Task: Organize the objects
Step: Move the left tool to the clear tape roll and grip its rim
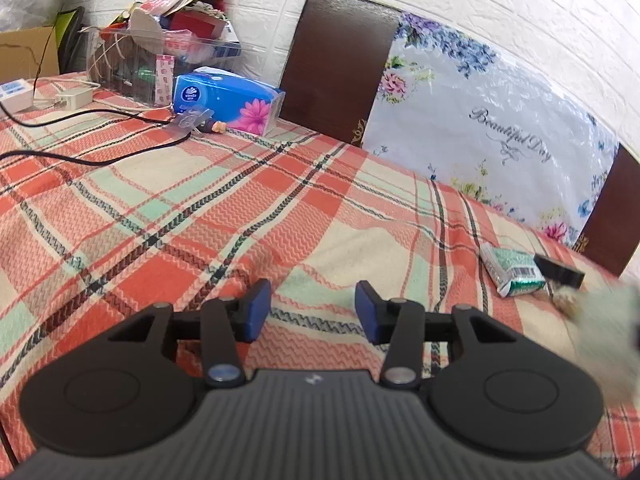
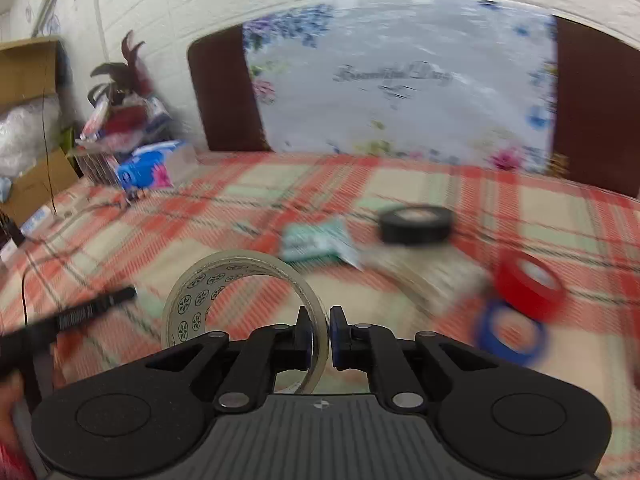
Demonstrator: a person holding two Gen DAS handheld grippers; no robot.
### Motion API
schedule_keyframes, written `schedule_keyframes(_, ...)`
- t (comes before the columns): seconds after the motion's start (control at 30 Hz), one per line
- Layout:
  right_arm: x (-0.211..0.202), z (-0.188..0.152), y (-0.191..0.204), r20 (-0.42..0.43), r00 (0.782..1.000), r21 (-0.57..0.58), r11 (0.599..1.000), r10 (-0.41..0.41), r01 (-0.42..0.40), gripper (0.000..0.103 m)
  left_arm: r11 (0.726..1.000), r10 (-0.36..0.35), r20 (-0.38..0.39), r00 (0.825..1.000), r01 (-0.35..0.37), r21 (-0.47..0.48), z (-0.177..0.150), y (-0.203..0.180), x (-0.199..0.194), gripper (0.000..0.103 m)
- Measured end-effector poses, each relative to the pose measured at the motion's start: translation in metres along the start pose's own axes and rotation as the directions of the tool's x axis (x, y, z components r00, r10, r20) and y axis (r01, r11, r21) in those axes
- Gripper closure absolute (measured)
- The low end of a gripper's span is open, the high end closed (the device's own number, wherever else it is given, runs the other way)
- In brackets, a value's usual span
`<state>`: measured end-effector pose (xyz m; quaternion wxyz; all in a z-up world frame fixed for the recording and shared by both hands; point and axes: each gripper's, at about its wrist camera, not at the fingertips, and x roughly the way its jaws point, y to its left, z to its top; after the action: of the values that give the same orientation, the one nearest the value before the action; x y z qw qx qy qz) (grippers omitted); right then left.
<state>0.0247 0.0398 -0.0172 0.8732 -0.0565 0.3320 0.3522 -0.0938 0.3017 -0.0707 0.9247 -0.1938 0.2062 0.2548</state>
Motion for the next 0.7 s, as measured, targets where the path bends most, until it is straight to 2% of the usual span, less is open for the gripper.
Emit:
schedule_keyframes(0.07, -0.019, -0.014, -0.023, -0.050, 0.998, 0.009, 0.999, -0.045, 0.046, 0.093, 0.998, 0.029, -0.020, 0.999, -0.028, 0.055, 0.001, -0.011, -0.001, 0.052)
schedule_keyframes(0.1, -0.027, -0.022, -0.034, -0.073, 0.994, 0.014, 0.997, -0.076, 0.077, 0.093, 0.997, 0.022, -0.035, 0.999, -0.019, 0.077, 0.003, -0.020, -0.004, 0.052)
schedule_keyframes(0.17, -0.044, -0.034, -0.053, -0.084, 0.990, 0.038, 0.992, -0.118, 0.121, 0.084, 0.992, -0.085, -0.053, 0.995, 0.089, 0.088, 0.006, -0.043, -0.017, 0.052)
schedule_keyframes(0.2, -0.051, -0.037, -0.060, -0.069, 0.989, 0.060, 0.989, -0.131, 0.135, 0.069, 0.982, -0.143, -0.057, 0.988, 0.149, 0.119, 0.009, -0.061, -0.026, 0.052)
schedule_keyframes(0.23, -0.061, -0.041, -0.065, -0.036, 0.990, 0.092, 0.986, -0.136, 0.139, 0.041, 0.965, -0.199, -0.069, 0.978, 0.208, 0.161, 0.010, -0.082, -0.035, 0.052)
schedule_keyframes(0.3, -0.078, -0.049, -0.068, 0.066, 0.992, 0.133, 0.986, -0.106, 0.097, 0.020, 0.913, -0.328, -0.113, 0.938, 0.345, 0.219, 0.012, -0.123, -0.052, 0.051)
schedule_keyframes(0.37, -0.091, -0.060, -0.060, 0.148, 0.984, 0.086, 0.993, -0.095, 0.083, 0.018, 0.855, -0.429, -0.174, 0.887, 0.460, 0.239, 0.010, -0.154, -0.063, 0.050)
schedule_keyframes(0.43, -0.091, -0.070, -0.048, 0.152, 0.983, -0.020, 0.994, -0.103, 0.108, 0.014, 0.815, -0.469, -0.243, 0.849, 0.522, 0.250, 0.007, -0.178, -0.065, 0.047)
schedule_keyframes(0.47, -0.087, -0.075, -0.043, 0.144, 0.983, -0.067, 0.990, -0.112, 0.123, 0.014, 0.805, -0.474, -0.275, 0.837, 0.538, 0.250, 0.005, -0.189, -0.063, 0.044)
schedule_keyframes(0.5, -0.082, -0.080, -0.040, 0.131, 0.984, -0.101, 0.986, -0.121, 0.135, 0.014, 0.802, -0.466, -0.310, 0.829, 0.544, 0.247, 0.003, -0.198, -0.058, 0.039)
schedule_keyframes(0.63, -0.054, -0.083, -0.044, 0.083, 0.986, -0.104, 0.982, -0.147, 0.155, 0.014, 0.815, -0.406, -0.429, 0.807, 0.532, 0.229, -0.007, -0.223, -0.036, 0.041)
schedule_keyframes(0.67, -0.047, -0.081, -0.046, 0.080, 0.987, -0.099, 0.984, -0.140, 0.147, 0.014, 0.819, -0.392, -0.452, 0.802, 0.528, 0.227, -0.010, -0.228, -0.029, 0.045)
schedule_keyframes(0.7, -0.040, -0.078, -0.047, 0.079, 0.988, -0.101, 0.985, -0.135, 0.143, 0.014, 0.824, -0.372, -0.473, 0.799, 0.519, 0.228, -0.013, -0.232, -0.022, 0.054)
